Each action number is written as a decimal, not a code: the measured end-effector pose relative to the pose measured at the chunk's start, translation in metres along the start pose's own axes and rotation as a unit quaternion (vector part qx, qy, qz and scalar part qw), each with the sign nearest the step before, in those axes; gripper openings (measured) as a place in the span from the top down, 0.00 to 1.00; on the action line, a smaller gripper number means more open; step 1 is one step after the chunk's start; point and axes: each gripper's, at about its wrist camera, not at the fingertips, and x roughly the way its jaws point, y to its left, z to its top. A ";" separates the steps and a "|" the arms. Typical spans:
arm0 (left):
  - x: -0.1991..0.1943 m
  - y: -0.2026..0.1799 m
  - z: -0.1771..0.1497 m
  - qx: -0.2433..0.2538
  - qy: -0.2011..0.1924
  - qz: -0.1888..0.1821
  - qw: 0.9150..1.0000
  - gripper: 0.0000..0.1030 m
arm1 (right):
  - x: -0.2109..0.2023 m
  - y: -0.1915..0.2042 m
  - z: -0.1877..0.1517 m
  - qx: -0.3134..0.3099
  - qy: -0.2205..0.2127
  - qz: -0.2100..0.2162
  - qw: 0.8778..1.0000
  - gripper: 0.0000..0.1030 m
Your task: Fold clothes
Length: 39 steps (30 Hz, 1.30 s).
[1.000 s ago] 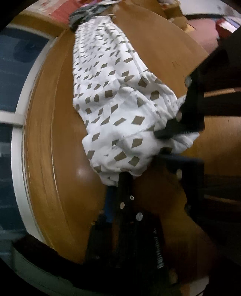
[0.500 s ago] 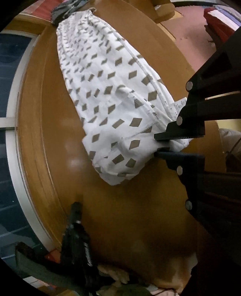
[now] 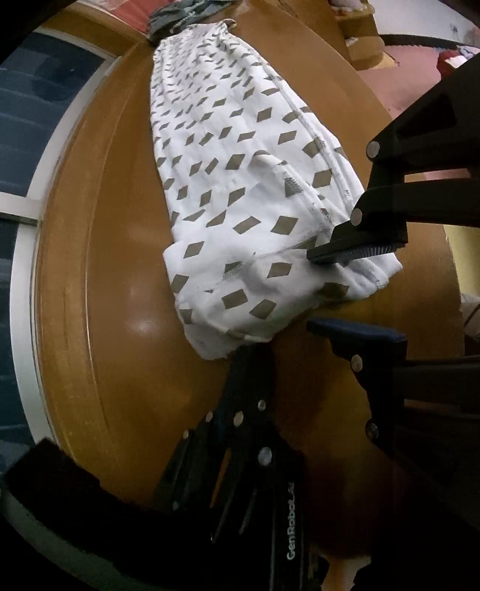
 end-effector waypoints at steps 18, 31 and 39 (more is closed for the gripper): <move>-0.045 0.036 0.019 -0.027 -0.023 0.070 0.997 1.00 | -0.021 -0.007 0.000 0.068 0.001 0.040 0.997 0.85; -0.006 0.003 0.005 -0.066 -0.020 0.003 0.998 0.52 | -0.021 0.011 -0.001 0.002 -0.001 -0.006 1.000 0.88; 0.000 0.010 0.002 -0.094 -0.029 -0.029 0.995 0.75 | -0.025 -0.026 -0.002 0.135 -0.025 0.092 0.986 0.89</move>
